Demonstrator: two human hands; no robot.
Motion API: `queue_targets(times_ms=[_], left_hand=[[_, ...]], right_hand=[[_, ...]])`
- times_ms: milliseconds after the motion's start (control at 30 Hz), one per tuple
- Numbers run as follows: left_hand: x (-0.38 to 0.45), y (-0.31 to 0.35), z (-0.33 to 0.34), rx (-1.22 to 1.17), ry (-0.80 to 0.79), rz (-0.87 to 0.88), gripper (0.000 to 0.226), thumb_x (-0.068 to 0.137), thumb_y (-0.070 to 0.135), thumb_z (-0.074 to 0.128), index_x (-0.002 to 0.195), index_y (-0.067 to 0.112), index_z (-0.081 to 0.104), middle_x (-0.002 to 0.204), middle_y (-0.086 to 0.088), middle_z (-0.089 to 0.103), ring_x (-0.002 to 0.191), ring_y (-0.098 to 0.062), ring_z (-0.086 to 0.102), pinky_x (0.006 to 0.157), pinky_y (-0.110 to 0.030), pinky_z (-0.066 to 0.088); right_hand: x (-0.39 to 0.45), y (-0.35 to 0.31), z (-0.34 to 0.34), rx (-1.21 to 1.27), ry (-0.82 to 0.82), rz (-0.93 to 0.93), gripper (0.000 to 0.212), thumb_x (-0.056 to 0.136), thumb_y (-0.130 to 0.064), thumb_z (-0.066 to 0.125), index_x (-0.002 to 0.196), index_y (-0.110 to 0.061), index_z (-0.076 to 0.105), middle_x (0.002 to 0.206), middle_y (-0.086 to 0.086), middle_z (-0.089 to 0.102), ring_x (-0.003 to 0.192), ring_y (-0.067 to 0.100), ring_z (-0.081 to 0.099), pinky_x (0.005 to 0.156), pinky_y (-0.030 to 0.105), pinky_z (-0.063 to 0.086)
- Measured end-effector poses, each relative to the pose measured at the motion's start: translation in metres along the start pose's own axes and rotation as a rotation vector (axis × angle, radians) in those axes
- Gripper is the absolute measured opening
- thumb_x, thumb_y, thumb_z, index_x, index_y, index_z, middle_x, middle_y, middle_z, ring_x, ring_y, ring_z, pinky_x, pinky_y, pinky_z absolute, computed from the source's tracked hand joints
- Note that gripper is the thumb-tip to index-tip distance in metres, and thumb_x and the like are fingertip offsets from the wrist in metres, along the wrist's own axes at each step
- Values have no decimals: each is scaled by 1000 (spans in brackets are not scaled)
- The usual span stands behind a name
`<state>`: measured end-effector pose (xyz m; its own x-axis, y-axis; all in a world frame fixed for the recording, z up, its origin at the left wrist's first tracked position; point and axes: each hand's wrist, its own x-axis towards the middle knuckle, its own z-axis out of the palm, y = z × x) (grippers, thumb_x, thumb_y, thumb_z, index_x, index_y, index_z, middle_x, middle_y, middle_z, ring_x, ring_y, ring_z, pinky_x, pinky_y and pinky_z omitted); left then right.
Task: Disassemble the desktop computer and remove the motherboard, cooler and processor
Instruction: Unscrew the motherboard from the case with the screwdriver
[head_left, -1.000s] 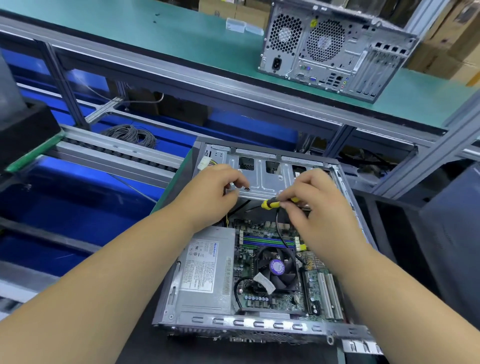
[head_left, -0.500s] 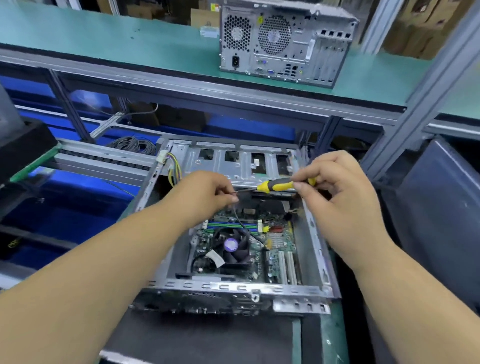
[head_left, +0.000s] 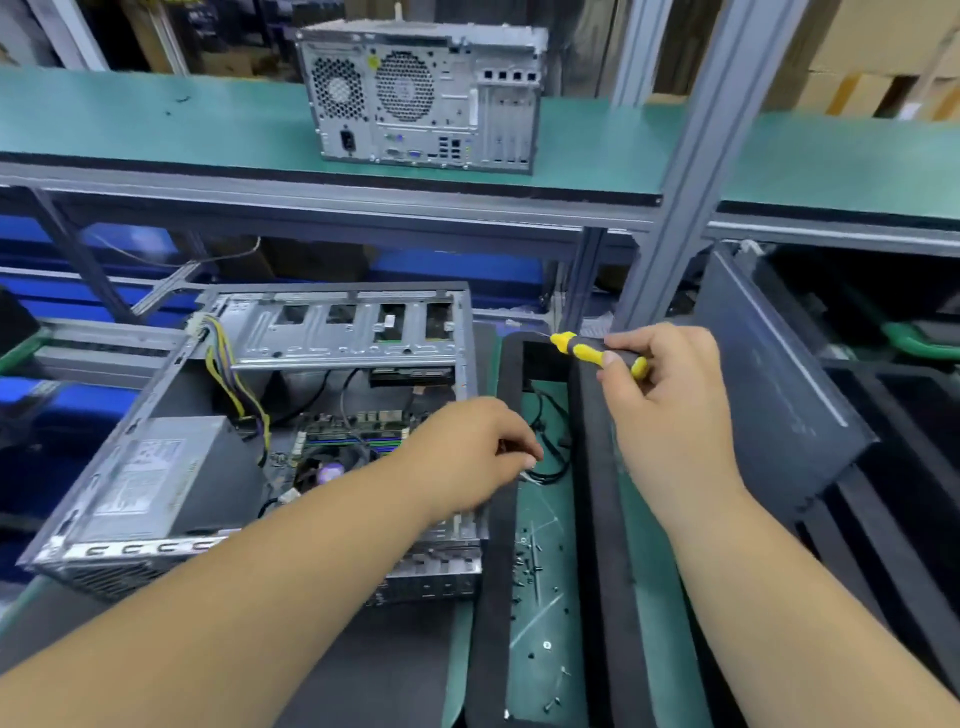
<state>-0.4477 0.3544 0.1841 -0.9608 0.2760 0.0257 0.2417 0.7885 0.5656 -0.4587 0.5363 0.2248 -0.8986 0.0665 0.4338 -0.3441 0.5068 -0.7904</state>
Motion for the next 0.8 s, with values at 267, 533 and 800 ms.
queue_targets(times_ms=[267,533,800], left_hand=[[6,23,29,72,-48,-23,18,89,33,65,105,36,71,96,20,62,92,-3,59,86,-24,49],[-1,15,26,-31,50,-47,15,89,31,63,100,38,71,98,21,61,94,4,57,87,-20,45],[-11,11,22,-58,95,-22,20,91,22,62,101,37,70,98,21,61,97,7,53,85,-5,35]], right_hand=[[-13,39,-27,208,-45,456,4,91,-22,59,91,-26,57,87,-5,70,78,6,67,67,28,47],[-21,91,-18,885,-133,1096,10,96,-9,56,98,0,61,87,15,66,70,22,66,62,31,55],[-45,150,12,380,-216,982,19,92,-2,62,110,-10,58,93,8,61,64,15,60,58,25,42]])
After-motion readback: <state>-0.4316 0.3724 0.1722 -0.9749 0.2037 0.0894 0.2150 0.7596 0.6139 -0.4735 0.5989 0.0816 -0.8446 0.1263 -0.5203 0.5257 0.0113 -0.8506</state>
